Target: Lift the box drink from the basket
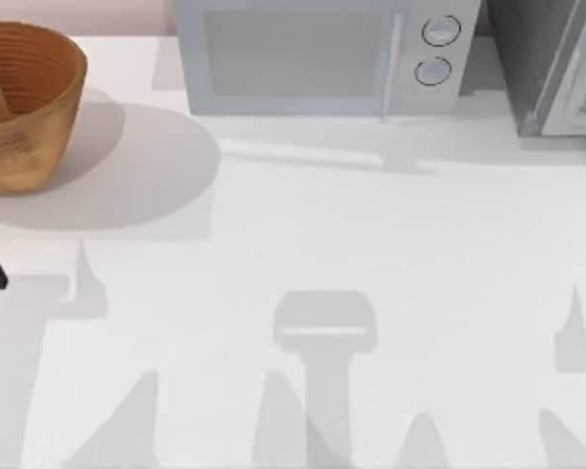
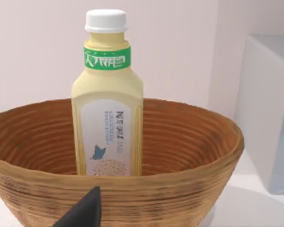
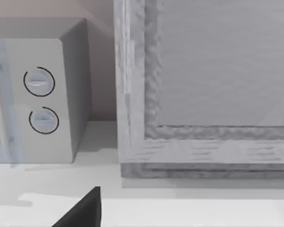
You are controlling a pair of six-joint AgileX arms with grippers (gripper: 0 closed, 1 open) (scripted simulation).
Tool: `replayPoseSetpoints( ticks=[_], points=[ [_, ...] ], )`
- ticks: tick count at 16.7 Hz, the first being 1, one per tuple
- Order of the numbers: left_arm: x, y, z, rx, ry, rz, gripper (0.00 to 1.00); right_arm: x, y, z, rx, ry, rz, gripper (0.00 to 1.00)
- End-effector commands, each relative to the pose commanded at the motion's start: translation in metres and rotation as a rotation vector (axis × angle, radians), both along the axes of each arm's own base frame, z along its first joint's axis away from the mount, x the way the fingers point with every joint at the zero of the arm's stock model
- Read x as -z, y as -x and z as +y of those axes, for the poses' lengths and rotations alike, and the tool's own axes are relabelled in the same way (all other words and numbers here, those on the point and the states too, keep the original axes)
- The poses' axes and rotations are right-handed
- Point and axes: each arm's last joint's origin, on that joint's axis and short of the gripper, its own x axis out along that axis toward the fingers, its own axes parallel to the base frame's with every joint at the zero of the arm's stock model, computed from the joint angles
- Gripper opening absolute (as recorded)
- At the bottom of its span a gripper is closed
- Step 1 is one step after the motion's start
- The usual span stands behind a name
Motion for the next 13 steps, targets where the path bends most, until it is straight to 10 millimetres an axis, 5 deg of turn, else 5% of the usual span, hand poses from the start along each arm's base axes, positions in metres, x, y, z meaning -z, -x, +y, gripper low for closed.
replayPoseSetpoints(
  ticks=[7, 13],
  points=[
    [-0.023, -0.091, 0.02, 0.006, -0.008, -0.04, 1.0, 0.0, 0.0, 0.0, 0.0, 0.0, 0.0, 1.0],
    [0.019, -0.169, 0.045, 0.009, -0.014, -0.039, 1.0, 0.0, 0.0, 0.0, 0.0, 0.0, 0.0, 1.0]
  ],
)
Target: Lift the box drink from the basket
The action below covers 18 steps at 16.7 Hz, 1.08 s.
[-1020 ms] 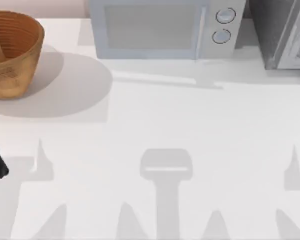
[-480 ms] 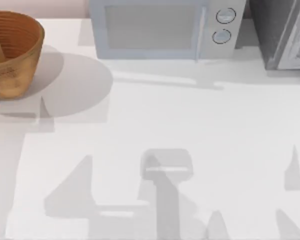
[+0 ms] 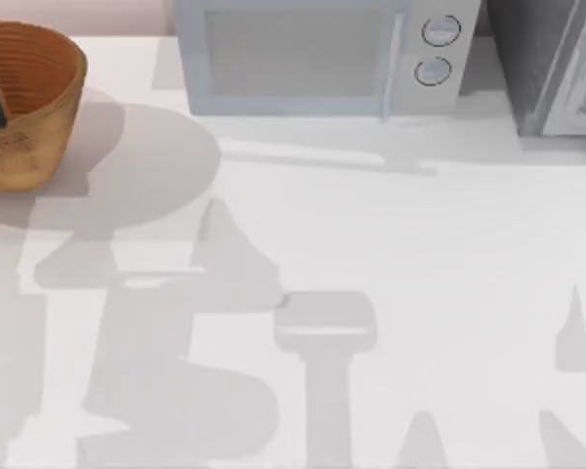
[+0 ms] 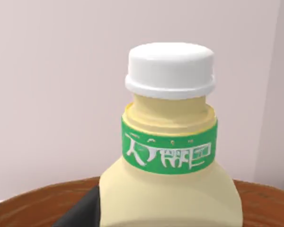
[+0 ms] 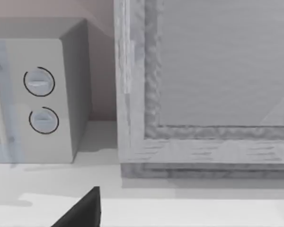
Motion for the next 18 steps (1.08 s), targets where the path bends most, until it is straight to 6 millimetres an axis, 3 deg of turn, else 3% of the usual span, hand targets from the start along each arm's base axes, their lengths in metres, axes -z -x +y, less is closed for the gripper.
replayPoseSetpoints(
  ticks=[3, 7, 14, 18],
  points=[
    [0.029, -0.023, 0.01, 0.0, 0.001, 0.012, 1.0, 0.0, 0.0, 0.0, 0.0, 0.0, 0.0, 1.0],
    [0.053, -0.035, 0.017, 0.001, 0.003, 0.024, 1.0, 0.0, 0.0, 0.0, 0.0, 0.0, 0.0, 1.0],
    [0.051, -0.037, 0.016, 0.001, -0.001, 0.016, 1.0, 0.0, 0.0, 0.0, 0.0, 0.0, 0.0, 1.0],
    [0.053, -0.058, 0.016, 0.001, 0.003, 0.025, 1.0, 0.0, 0.0, 0.0, 0.0, 0.0, 0.0, 1.0]
  ],
)
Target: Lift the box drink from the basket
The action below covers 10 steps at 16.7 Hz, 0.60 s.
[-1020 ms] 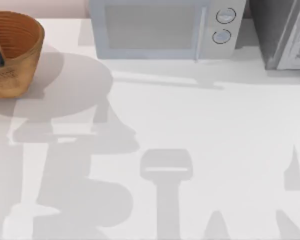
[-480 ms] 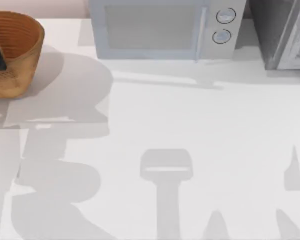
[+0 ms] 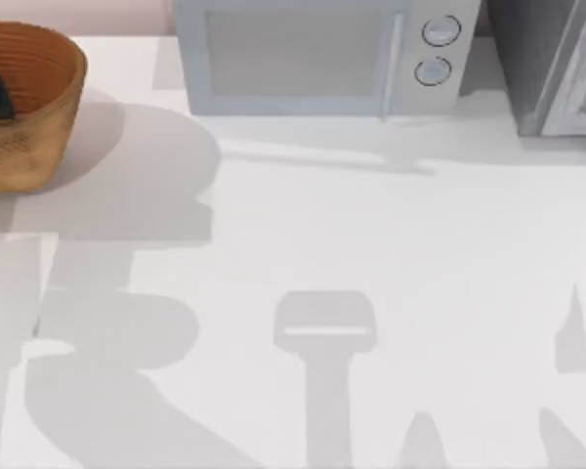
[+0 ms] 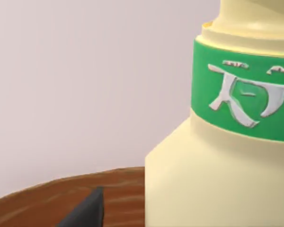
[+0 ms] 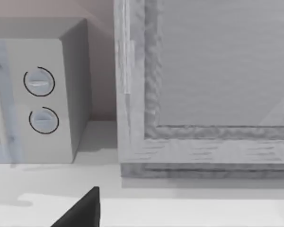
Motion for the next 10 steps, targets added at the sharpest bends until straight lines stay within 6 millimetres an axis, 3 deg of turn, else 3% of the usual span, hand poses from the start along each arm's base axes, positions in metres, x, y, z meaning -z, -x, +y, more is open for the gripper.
replayPoseSetpoints(
  ticks=[5, 10],
  points=[
    [0.001, -0.026, 0.0, 0.0, 0.0, 0.0, 1.0, 0.0, 0.0, 0.0, 0.0, 0.0, 0.0, 1.0],
    [0.001, -0.028, 0.0, 0.0, 0.0, 0.0, 1.0, 0.0, 0.0, 0.0, 0.0, 0.0, 0.0, 1.0]
  ],
)
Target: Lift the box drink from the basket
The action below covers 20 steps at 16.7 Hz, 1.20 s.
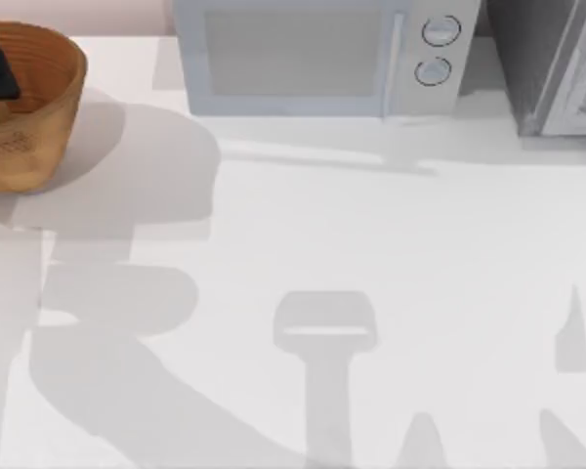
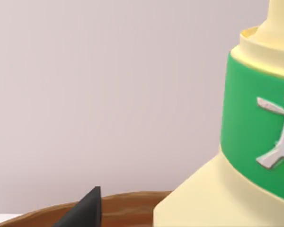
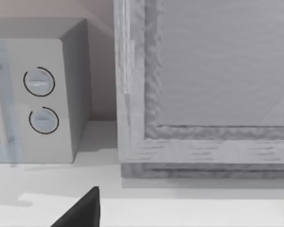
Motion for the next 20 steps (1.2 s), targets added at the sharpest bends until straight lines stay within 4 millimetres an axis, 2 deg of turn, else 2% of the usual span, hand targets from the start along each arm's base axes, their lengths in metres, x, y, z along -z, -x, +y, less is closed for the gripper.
replayPoseSetpoints(
  ticks=[13, 20],
  points=[
    [0.0, 0.0, 0.0, 0.0, 0.0, 0.0, 0.02, 0.0, 0.0, 0.0, 0.0, 0.0, 0.0, 1.0],
    [0.0, 0.0, 0.0, 0.0, 0.0, 0.0, 0.0, 0.0, 0.0, 0.0, 0.0, 0.0, 0.0, 1.0]
  ],
)
